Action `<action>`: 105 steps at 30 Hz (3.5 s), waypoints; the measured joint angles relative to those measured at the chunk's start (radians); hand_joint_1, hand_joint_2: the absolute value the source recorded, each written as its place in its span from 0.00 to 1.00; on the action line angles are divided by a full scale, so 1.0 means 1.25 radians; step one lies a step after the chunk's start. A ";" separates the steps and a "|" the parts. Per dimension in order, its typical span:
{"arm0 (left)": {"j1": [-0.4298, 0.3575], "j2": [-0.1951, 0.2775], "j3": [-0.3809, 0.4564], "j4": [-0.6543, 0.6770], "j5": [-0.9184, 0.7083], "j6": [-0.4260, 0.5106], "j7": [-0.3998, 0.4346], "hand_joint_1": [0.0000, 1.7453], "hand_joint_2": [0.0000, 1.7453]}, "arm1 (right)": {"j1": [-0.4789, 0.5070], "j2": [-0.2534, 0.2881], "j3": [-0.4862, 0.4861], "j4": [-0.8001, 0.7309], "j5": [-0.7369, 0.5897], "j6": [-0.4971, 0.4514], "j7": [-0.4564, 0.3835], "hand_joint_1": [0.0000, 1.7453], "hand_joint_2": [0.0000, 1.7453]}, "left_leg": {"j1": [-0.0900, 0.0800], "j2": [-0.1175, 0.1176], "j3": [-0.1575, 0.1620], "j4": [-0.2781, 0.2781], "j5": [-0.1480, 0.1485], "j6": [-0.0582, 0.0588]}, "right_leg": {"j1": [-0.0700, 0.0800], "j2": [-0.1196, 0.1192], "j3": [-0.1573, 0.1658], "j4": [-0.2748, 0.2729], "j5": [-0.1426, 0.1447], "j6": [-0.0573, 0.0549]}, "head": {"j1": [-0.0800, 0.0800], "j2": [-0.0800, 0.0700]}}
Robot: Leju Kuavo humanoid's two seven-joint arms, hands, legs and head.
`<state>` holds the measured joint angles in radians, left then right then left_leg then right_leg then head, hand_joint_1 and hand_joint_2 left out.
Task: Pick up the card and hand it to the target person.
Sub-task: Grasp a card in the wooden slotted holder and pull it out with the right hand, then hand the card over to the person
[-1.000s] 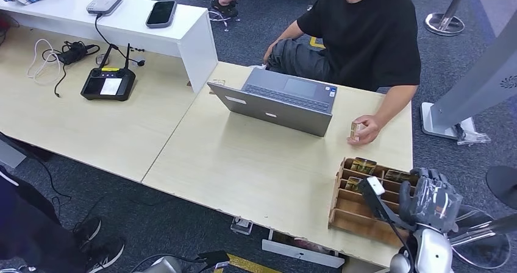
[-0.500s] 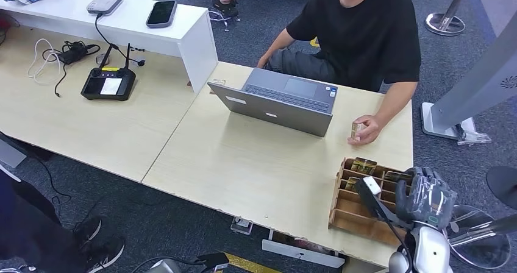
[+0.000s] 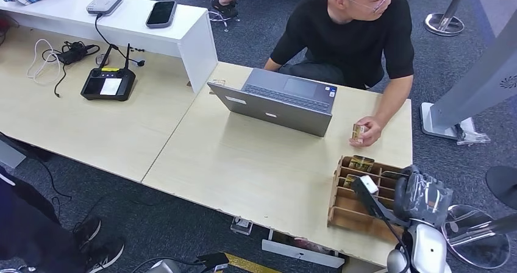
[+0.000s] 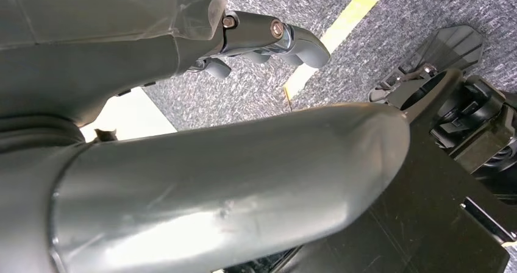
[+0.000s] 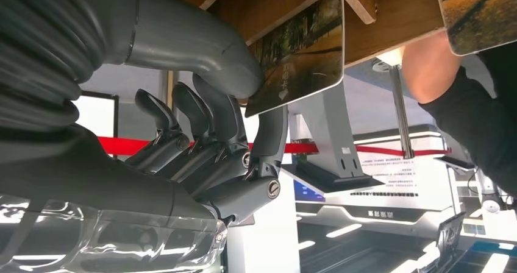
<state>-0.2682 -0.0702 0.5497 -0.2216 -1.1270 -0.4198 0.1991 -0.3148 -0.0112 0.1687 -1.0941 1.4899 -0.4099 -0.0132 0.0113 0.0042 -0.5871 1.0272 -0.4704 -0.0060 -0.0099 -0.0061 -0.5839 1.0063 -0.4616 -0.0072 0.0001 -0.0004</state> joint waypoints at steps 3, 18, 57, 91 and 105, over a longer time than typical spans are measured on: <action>0.001 0.001 0.000 0.000 0.004 0.000 0.000 0.00 0.00 | 0.000 0.000 0.005 0.000 -0.009 0.004 -0.003 0.96 1.00 | 0.000 0.000 0.000 0.000 0.000 0.000 | 0.000 0.000 0.000 0.000 0.000 0.000 | 0.000 0.000; 0.009 0.012 0.000 0.000 0.015 0.000 -0.002 0.00 0.00 | 0.019 -0.024 0.015 -0.048 -0.099 0.034 -0.033 1.00 1.00 | 0.000 0.000 0.000 0.000 0.000 0.000 | 0.000 0.000 0.000 0.000 0.000 0.000 | 0.000 0.000; 0.016 0.019 -0.002 0.000 0.017 -0.001 -0.013 0.00 0.00 | 0.148 -0.073 -0.012 -0.361 -0.529 0.073 -0.220 0.99 1.00 | 0.000 0.000 0.000 0.000 0.000 0.000 | 0.000 0.000 0.000 0.000 0.000 0.000 | 0.000 0.000; -0.004 0.004 -0.009 0.000 0.041 0.008 0.032 0.00 0.00 | -0.385 0.134 0.035 0.388 -0.389 -0.136 -0.114 0.55 1.00 | 0.000 0.000 -0.001 0.000 0.004 0.000 | 0.000 0.000 -0.001 0.000 0.004 0.000 | 0.000 0.000; 0.002 0.007 -0.008 0.000 0.052 0.012 0.035 0.00 0.00 | -0.387 0.145 0.038 0.426 -0.398 -0.134 -0.168 0.00 1.00 | 0.000 0.000 -0.001 0.000 0.004 0.000 | 0.000 0.000 -0.001 0.000 0.004 0.000 | 0.000 0.000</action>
<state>-0.2662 -0.0618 0.5391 -0.2216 -1.0616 -0.4049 0.2434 -0.7989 0.1707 0.2158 -0.5617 0.9925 -0.5770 -0.2231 0.0113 0.0037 -0.5884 1.0272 -0.4654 -0.0054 -0.0098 -0.0061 -0.5846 1.0067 -0.4570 -0.0074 0.0000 -0.0004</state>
